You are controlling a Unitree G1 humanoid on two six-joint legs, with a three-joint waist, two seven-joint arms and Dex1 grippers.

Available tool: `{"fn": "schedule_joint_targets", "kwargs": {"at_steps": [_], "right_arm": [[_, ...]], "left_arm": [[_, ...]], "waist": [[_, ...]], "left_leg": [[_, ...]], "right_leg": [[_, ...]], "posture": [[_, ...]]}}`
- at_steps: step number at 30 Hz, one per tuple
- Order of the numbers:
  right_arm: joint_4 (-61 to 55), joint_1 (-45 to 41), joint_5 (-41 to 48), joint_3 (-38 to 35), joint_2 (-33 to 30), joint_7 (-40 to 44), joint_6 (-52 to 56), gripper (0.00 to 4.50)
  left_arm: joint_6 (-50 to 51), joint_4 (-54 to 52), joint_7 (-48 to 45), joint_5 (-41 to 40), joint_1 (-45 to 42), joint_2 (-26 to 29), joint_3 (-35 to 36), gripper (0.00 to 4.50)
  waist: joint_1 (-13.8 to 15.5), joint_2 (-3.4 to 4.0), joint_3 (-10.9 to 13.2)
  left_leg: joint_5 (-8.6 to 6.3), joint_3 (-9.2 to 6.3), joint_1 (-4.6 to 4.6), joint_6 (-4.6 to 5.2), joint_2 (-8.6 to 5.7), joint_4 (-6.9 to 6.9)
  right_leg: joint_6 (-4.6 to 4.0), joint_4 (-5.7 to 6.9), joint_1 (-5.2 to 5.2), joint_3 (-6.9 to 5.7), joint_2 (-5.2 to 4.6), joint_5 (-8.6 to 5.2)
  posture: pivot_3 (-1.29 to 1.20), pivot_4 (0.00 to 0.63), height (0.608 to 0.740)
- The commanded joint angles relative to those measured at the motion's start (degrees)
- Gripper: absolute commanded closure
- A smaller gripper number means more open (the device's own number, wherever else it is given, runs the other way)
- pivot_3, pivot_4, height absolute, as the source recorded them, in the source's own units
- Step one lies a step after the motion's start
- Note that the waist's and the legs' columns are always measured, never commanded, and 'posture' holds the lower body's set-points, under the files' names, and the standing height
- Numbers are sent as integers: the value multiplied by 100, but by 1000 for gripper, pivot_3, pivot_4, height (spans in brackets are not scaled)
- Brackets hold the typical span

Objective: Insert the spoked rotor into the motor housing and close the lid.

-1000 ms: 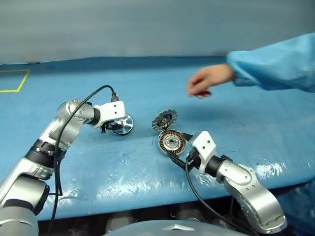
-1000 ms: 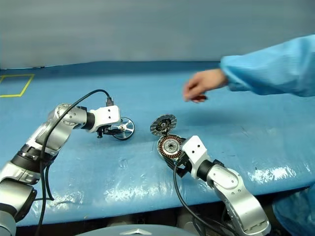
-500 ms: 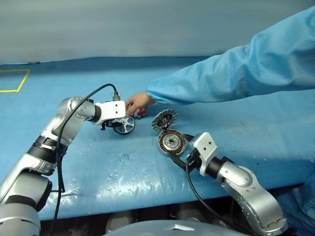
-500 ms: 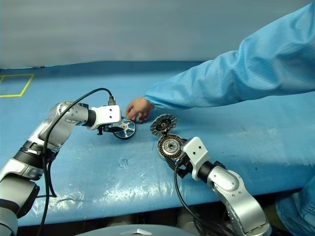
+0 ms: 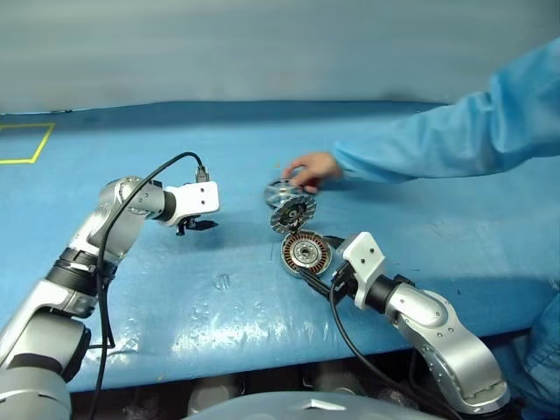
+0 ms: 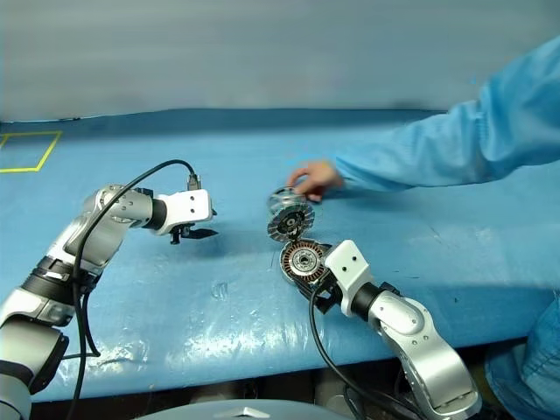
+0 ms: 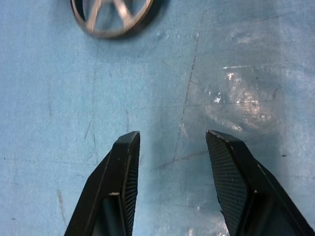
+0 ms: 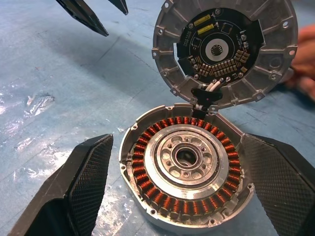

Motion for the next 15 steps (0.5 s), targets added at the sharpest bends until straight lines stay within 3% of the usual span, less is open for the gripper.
{"fn": "schedule_joint_targets", "kwargs": {"at_steps": [1, 10, 15], "right_arm": [[-122, -40, 3, -107, -28, 29, -114, 90], [-249, 126, 55, -428, -235, 98, -84, 90], [-398, 58, 370, -966, -257, 154, -56, 90]], "left_arm": [[-48, -165, 21, -38, 5, 41, 213, 2243], [4, -360, 24, -295, 223, -76, 288, 2243], [-395, -650, 71, -956, 584, -371, 706, 2243]], "waist": [[0, 0, 0], [5, 0, 0], [3, 0, 0]], "left_leg": [[0, 0, 0, 0, 0, 0], [0, 0, 0, 0, 0, 3], [0, 1, 1, 0, 2, 6]], "right_leg": [[0, 0, 0, 0, 0, 0], [-2, 1, 1, 0, -1, 4], [-1, 4, 1, 3, -1, 4]], "posture": [[0, 150, 740], [0, 150, 740], [0, 150, 740]]}}
